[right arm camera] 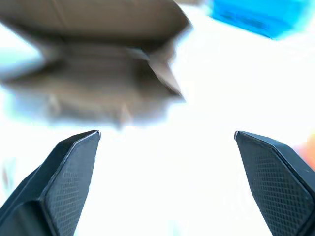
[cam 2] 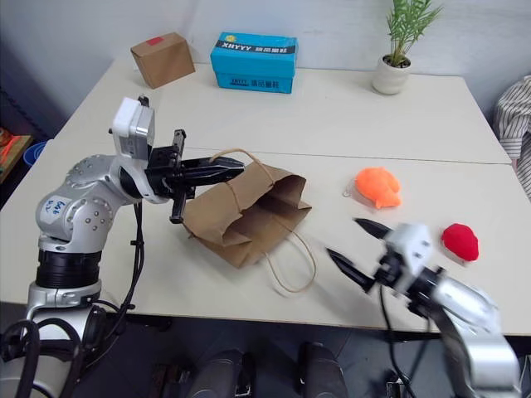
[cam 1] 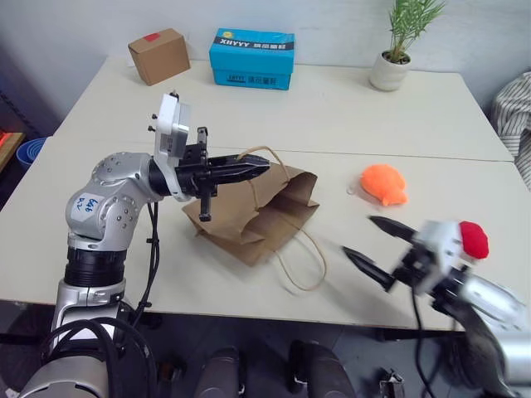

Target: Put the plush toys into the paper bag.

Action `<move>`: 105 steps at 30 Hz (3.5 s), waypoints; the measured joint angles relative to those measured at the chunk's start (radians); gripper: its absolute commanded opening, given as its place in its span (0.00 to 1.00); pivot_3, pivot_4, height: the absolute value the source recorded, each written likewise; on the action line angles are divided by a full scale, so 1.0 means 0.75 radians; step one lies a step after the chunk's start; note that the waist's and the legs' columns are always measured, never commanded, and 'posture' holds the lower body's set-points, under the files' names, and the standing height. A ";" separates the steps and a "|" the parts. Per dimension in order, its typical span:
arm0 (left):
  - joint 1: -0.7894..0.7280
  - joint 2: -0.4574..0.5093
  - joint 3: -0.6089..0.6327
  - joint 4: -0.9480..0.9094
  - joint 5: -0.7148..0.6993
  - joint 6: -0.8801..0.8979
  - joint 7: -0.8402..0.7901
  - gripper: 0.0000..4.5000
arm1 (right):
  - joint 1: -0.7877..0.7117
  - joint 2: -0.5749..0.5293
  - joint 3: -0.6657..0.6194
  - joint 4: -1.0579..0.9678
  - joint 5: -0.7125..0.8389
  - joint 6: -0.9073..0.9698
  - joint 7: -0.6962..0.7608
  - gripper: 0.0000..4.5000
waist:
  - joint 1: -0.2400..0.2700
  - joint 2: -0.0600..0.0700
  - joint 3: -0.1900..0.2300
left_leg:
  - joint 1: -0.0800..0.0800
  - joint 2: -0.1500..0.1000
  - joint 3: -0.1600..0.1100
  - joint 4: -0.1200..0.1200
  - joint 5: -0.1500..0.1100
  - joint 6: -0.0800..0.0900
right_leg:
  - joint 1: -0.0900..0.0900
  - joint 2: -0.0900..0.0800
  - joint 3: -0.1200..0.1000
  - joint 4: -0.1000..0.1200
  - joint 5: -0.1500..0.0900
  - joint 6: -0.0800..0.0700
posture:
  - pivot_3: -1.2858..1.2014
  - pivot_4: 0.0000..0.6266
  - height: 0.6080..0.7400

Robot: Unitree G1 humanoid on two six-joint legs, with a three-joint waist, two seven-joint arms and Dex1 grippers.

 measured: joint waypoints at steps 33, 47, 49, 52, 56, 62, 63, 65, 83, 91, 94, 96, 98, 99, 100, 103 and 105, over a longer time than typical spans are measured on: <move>-0.128 0.124 0.012 0.173 0.073 -0.018 -0.129 0.00 | -1.174 -0.205 0.529 1.213 -0.420 -0.320 0.030 0.11 | -0.062 0.004 0.003 | -0.006 0.001 -0.002 -0.001 0.004 -0.004 | -0.006 0.000 -0.002 0.002 -0.001 -0.001 | 0.52 0.24 1.00; -0.135 0.069 -0.031 0.170 0.075 -0.011 -0.156 0.00 | -1.087 -0.038 0.827 0.520 -0.307 -0.044 0.125 0.02 | -0.067 0.004 0.003 | -0.003 0.002 -0.001 0.000 0.004 -0.004 | -0.005 0.000 0.000 0.005 -0.001 -0.001 | 0.52 0.24 1.00; -0.136 0.063 -0.049 0.169 0.073 0.000 -0.176 0.00 | -1.146 0.032 0.903 0.586 -0.383 -0.025 0.067 0.02 | -0.067 0.004 0.003 | -0.004 0.001 -0.001 0.000 0.004 -0.004 | -0.006 0.000 0.000 0.004 -0.001 -0.001 | 0.52 0.24 1.00; -0.136 0.067 -0.051 0.167 0.072 0.009 -0.197 0.00 | -1.221 0.099 0.962 0.682 -0.463 -0.005 0.017 0.02 | -0.063 0.004 0.003 | -0.006 0.000 -0.002 0.001 0.004 -0.004 | -0.006 0.000 -0.001 0.004 -0.001 -0.001 | 0.52 0.24 1.00; -0.137 0.051 -0.054 0.169 0.073 0.006 -0.205 0.00 | -1.335 0.215 1.074 0.815 -0.560 -0.007 0.010 0.02 | -0.068 0.004 0.003 | -0.005 0.001 -0.002 0.001 0.004 -0.004 | -0.006 0.000 -0.002 0.004 -0.001 -0.001 | 0.52 0.24 1.00; -0.137 0.022 -0.052 0.215 0.085 -0.035 -0.203 0.00 | -1.357 0.297 1.171 0.962 -0.656 -0.140 -0.004 0.02 | -0.068 0.003 0.003 | -0.006 0.000 -0.002 0.001 0.005 -0.004 | -0.005 0.000 -0.002 0.004 -0.001 0.000 | 0.52 0.24 1.00; -0.135 0.022 -0.052 0.222 0.086 -0.039 -0.203 0.00 | -1.356 0.315 1.161 0.975 -0.655 -0.144 -0.018 0.02 | -0.069 0.003 0.003 | -0.006 0.000 -0.002 0.001 0.005 -0.004 | -0.006 0.000 -0.002 0.004 -0.001 0.000 | 0.52 0.24 1.00; -0.134 0.020 -0.052 0.222 0.087 -0.053 -0.202 0.00 | -1.355 0.345 1.148 0.999 -0.638 -0.157 -0.014 0.18 | -0.069 0.003 0.003 | -0.006 0.001 -0.002 0.001 0.005 -0.004 | -0.006 0.000 -0.002 0.004 -0.001 -0.001 | 0.52 0.24 1.00; -0.057 0.025 -0.041 0.155 0.087 -0.087 -0.180 0.00 | -0.604 -0.130 0.303 0.327 0.115 0.079 0.255 0.99 | -0.017 0.003 0.003 | -0.005 0.000 -0.003 0.000 0.003 -0.002 | -0.003 -0.001 -0.004 0.001 0.000 0.000 | 0.52 0.24 1.00; -0.015 0.030 -0.013 0.083 0.082 -0.090 -0.122 0.00 | 0.045 -0.106 -0.255 0.283 0.014 -0.171 0.118 0.99 | 0.000 0.003 0.004 | 0.001 -0.001 -0.001 0.000 0.002 -0.001 | 0.001 0.000 0.000 0.001 0.000 0.001 | 0.52 0.24 1.00; -0.007 0.029 0.000 0.046 0.076 -0.083 -0.096 0.00 | 0.198 0.000 -0.427 0.320 -0.036 -0.264 -0.020 0.99 | -0.002 0.003 0.003 | 0.003 0.001 0.000 -0.001 0.002 -0.002 | 0.001 -0.001 0.002 0.000 0.000 0.001 | 0.52 0.24 1.00; 0.015 0.036 0.009 0.045 0.075 -0.081 -0.086 0.00 | 0.243 0.034 -0.474 0.357 -0.054 -0.229 -0.128 0.99 | -0.011 0.003 0.003 | 0.004 0.001 0.002 -0.001 0.002 -0.002 | 0.000 -0.001 0.004 0.000 0.000 0.000 | 0.52 0.24 1.00; 0.035 0.036 0.008 0.045 0.075 -0.078 -0.086 0.00 | 0.225 0.010 -0.467 0.390 -0.085 -0.196 -0.181 0.99 | -0.029 0.003 0.003 | 0.005 0.001 0.004 -0.001 0.002 -0.002 | 0.000 -0.002 0.006 0.000 0.000 0.000 | 0.52 0.24 1.00; 0.037 0.036 0.007 0.044 0.075 -0.077 -0.085 0.00 | 0.185 -0.040 -0.448 0.416 -0.100 -0.175 -0.196 0.99 | -0.040 0.003 0.003 | 0.006 0.001 0.006 -0.001 0.002 -0.002 | 0.000 -0.002 0.007 0.001 0.000 0.000 | 0.52 0.24 1.00; 0.036 0.035 0.005 0.041 0.075 -0.076 -0.085 0.00 | 0.138 -0.090 -0.434 0.439 -0.109 -0.151 -0.204 0.99 | -0.048 0.003 0.003 | 0.007 0.001 0.008 -0.001 0.002 -0.002 | 0.000 -0.003 0.009 0.001 0.000 0.001 | 0.52 0.24 1.00; 0.033 0.034 0.001 0.021 0.074 -0.073 -0.082 0.00 | -0.041 -0.261 -0.367 0.526 -0.133 -0.066 -0.215 0.99 | -0.056 0.004 0.003 | 0.008 0.001 0.006 -0.001 0.003 -0.002 | 0.000 -0.003 0.008 0.003 -0.001 0.000 | 0.52 0.24 1.00; 0.032 0.032 0.001 0.010 0.073 -0.070 -0.079 0.00 | -0.168 -0.349 -0.291 0.623 -0.143 -0.009 -0.207 0.99 | -0.050 0.004 0.003 | 0.006 0.002 0.004 -0.002 0.003 -0.004 | -0.001 -0.002 0.006 0.003 -0.001 -0.002 | 0.52 0.24 1.00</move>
